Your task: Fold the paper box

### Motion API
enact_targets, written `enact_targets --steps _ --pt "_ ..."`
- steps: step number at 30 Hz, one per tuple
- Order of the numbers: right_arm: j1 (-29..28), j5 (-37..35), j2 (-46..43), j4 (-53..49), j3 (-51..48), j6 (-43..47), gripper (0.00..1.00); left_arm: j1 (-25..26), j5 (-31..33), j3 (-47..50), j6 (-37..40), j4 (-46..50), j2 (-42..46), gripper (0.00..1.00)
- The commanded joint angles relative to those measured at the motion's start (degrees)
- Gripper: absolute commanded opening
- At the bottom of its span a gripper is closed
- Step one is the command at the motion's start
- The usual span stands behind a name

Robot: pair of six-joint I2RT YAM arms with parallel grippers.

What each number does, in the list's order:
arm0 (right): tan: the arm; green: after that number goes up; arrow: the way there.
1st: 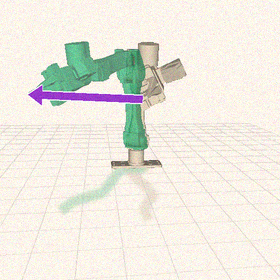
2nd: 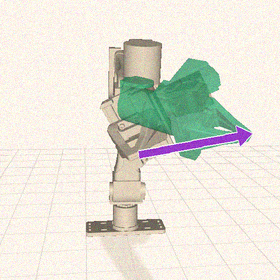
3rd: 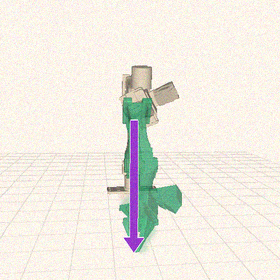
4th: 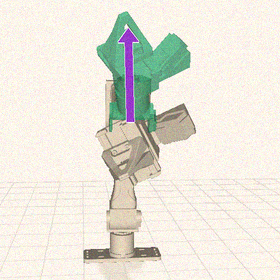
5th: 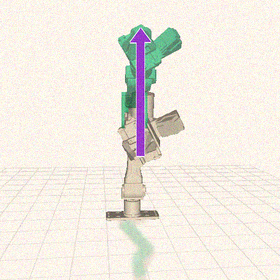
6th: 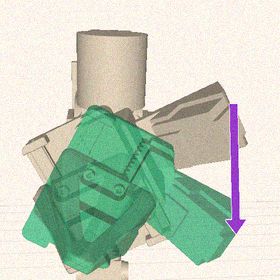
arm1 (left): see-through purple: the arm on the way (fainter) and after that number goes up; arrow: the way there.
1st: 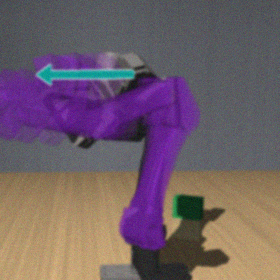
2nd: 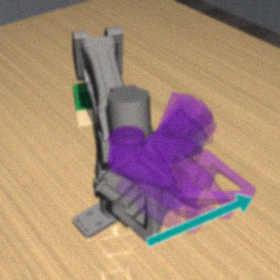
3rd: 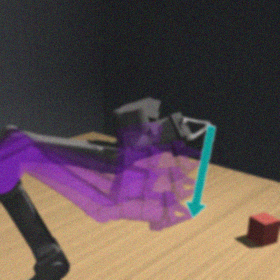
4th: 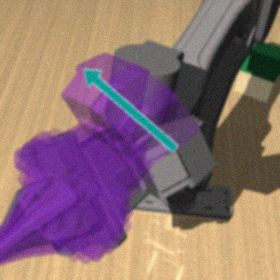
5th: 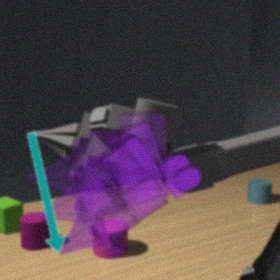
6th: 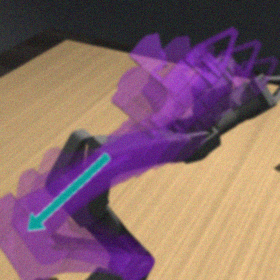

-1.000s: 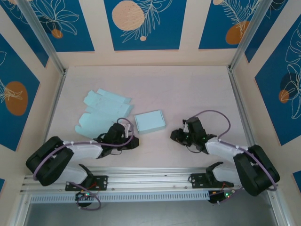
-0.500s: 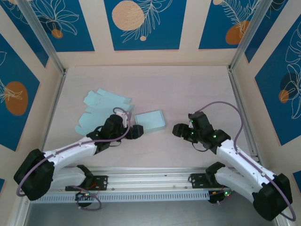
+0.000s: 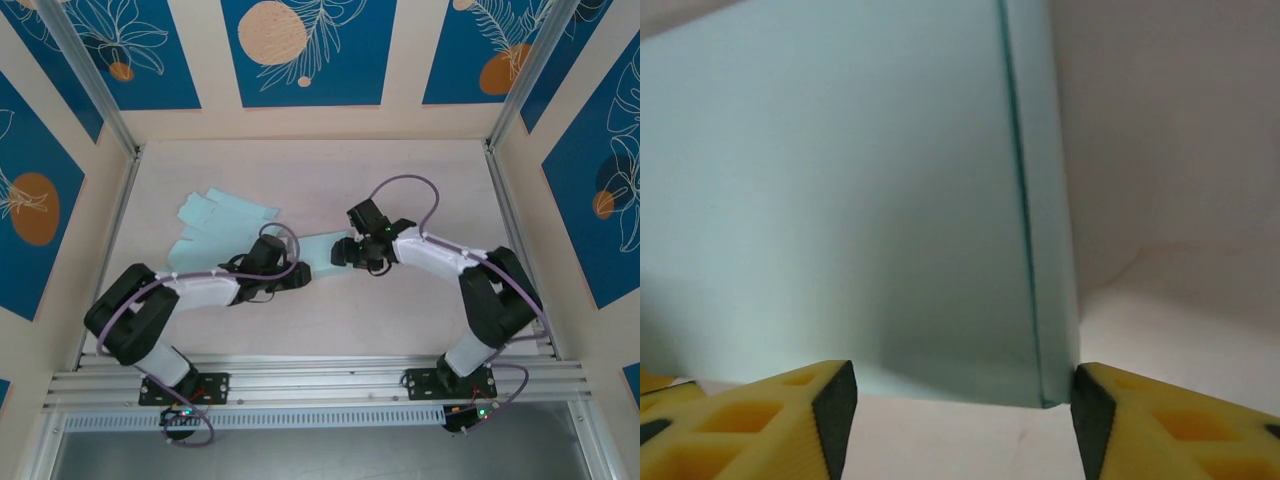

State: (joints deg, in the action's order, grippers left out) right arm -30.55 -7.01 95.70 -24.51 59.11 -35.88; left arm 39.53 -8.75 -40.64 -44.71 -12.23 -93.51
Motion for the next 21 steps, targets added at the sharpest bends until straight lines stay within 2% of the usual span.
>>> enact_targets --steps 1,5,9,14,18,21 --pt "3.67 2.68 1.94 0.79 1.42 3.04 0.58 -0.39 -4.25 -4.57 -0.82 -4.95 -4.92 0.42" --pt "9.97 3.14 3.96 1.04 2.94 5.74 0.57 -0.14 -7.71 -12.98 -1.52 -6.82 -13.06 0.38" --pt "16.99 4.61 5.63 0.67 5.40 7.68 0.56 0.30 -10.09 -25.90 -0.82 -4.74 -22.68 0.37" --pt "22.80 6.54 5.77 1.05 6.86 9.17 0.56 0.29 -11.69 -38.76 -1.23 -1.47 -31.24 0.38" --pt "24.75 7.03 3.69 -1.07 8.92 10.65 0.60 0.14 -10.43 -39.13 -2.28 0.08 -29.94 0.47" --pt "24.04 6.07 -1.01 -3.47 9.91 10.19 0.65 -1.06 -9.90 -33.47 -3.10 -1.46 -23.86 0.56"
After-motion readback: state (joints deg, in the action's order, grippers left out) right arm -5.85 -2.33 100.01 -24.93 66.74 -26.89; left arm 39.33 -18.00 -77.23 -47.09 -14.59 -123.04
